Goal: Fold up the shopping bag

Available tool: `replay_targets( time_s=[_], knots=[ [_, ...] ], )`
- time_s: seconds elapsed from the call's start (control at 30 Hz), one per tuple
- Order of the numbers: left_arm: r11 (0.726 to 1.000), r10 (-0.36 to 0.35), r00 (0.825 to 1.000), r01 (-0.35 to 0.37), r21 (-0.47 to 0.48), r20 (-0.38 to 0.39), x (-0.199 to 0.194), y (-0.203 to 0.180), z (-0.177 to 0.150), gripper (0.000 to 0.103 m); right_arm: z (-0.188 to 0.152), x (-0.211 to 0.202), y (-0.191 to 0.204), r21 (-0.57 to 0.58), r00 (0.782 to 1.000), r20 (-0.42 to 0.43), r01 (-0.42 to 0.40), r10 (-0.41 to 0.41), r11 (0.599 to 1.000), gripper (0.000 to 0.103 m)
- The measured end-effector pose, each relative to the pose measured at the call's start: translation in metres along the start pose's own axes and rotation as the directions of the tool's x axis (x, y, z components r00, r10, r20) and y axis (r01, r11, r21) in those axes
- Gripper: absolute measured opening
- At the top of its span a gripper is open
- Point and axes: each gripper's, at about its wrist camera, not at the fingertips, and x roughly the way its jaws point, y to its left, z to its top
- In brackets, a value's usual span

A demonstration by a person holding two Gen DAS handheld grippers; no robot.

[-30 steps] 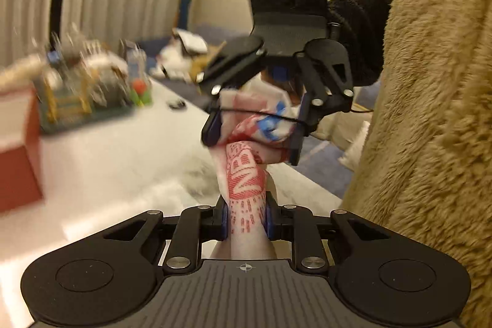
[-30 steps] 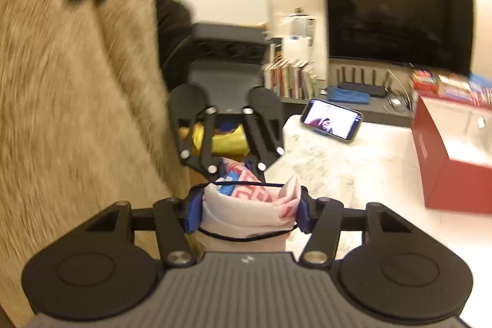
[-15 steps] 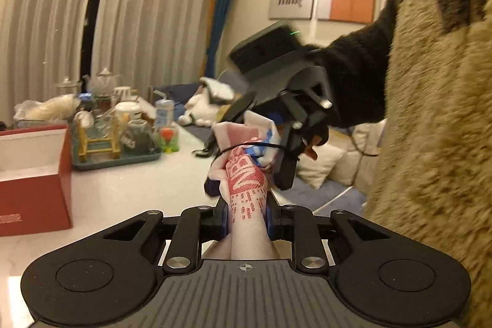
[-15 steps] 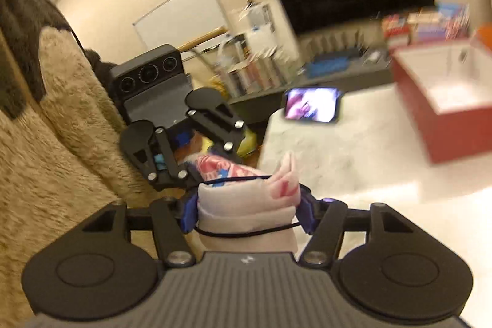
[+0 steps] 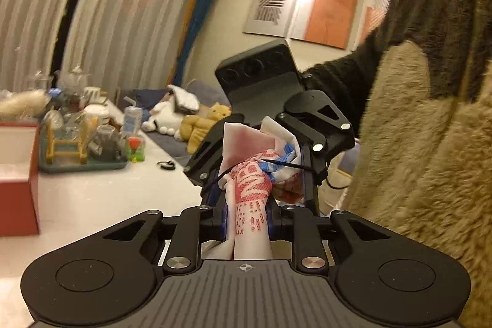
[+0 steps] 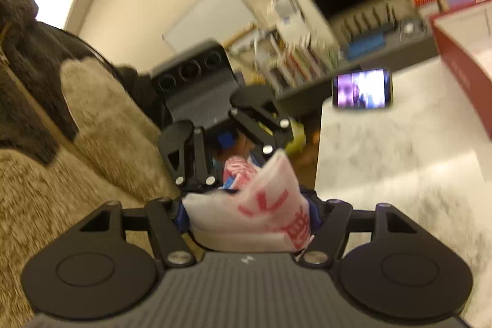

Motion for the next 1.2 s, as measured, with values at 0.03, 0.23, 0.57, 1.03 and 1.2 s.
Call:
replay_targets(
  time_s=[0.03, 0.23, 0.57, 1.03, 1.2],
  knots=[
    [1.000, -0.009, 1.000, 0.009, 0.003, -0.006, 0.002, -0.001, 0.001, 0.022, 0.000, -0.001, 0.005, -0.021, 1.000, 0.010, -0.004, 0.004, 1.000, 0.068],
    [0.999, -0.050, 0.999, 0.050, -0.011, -0.020, 0.008, -0.004, 0.008, 0.022, 0.003, 0.003, 0.032, -0.181, 0.994, -0.107, -0.035, 0.016, 0.983, 0.073],
    [0.998, -0.068, 0.997, 0.068, -0.013, -0.048, 0.032, -0.007, 0.013, 0.022, -0.008, 0.016, 0.065, -0.385, 0.987, -0.143, 0.015, -0.075, 0.923, 0.090],
    [0.931, 0.026, 0.970, 0.065, -0.360, 0.244, 0.020, 0.026, 0.004, 0.022, -0.008, -0.025, 0.050, -0.155, 0.982, 0.185, 0.077, -0.047, 0.985, 0.093],
    [0.918, 0.059, 0.978, 0.026, -0.395, 0.202, 0.012, 0.035, 0.004, 0.022, -0.007, -0.036, 0.053, -0.163, 0.990, 0.097, 0.117, -0.102, 0.980, 0.078]
  ],
)
